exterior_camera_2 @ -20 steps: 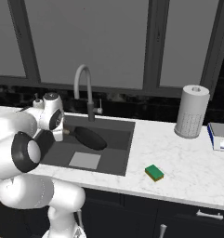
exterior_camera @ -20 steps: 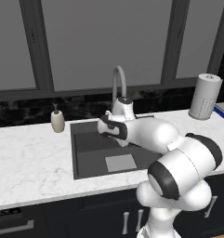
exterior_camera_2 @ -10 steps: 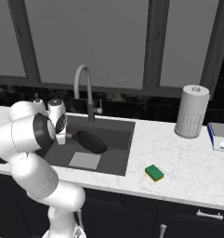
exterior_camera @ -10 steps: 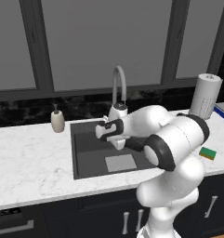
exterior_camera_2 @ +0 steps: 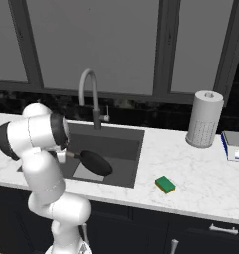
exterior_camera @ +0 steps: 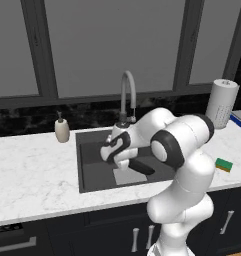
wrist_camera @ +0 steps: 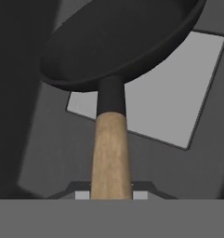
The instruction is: Pick the pan and sponge and place them into the sink. Then turn on the water.
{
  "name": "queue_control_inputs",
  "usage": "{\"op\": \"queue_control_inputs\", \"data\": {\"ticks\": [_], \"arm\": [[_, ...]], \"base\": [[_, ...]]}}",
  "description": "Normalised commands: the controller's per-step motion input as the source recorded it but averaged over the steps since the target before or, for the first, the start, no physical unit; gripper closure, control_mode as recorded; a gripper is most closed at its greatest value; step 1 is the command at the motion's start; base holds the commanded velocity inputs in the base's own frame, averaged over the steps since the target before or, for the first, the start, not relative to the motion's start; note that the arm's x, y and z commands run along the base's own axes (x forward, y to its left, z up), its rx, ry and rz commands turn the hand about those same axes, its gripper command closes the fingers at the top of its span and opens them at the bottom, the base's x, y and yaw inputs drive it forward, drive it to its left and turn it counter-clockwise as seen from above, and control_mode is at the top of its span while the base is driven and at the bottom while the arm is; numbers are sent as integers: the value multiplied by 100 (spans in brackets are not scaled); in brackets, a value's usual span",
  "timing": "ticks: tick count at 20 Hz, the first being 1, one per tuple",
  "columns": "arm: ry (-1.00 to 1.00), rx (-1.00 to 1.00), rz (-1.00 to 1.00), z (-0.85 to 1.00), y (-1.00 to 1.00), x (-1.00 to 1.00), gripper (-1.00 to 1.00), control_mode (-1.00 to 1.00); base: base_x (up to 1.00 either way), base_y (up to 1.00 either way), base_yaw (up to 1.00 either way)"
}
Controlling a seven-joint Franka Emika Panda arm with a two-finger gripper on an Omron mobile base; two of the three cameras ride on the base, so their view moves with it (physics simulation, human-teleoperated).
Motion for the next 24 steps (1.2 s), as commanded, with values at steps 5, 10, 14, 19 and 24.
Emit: {"op": "queue_control_inputs", "data": {"ticks": [5,10,14,19,24], "arm": [[-1,-3,0,-46,8,24,100,-100],[-1,-7,2,-52,8,41,100,-100],[0,-1,2,-66,2,43,100,-100],[0,0,1,-61,3,55,100,-100],[-1,0,2,-46,2,61,100,-100]], "base": [[0,0,0],[0,0,0],[0,0,0],[0,0,0],[0,0,0]]}}
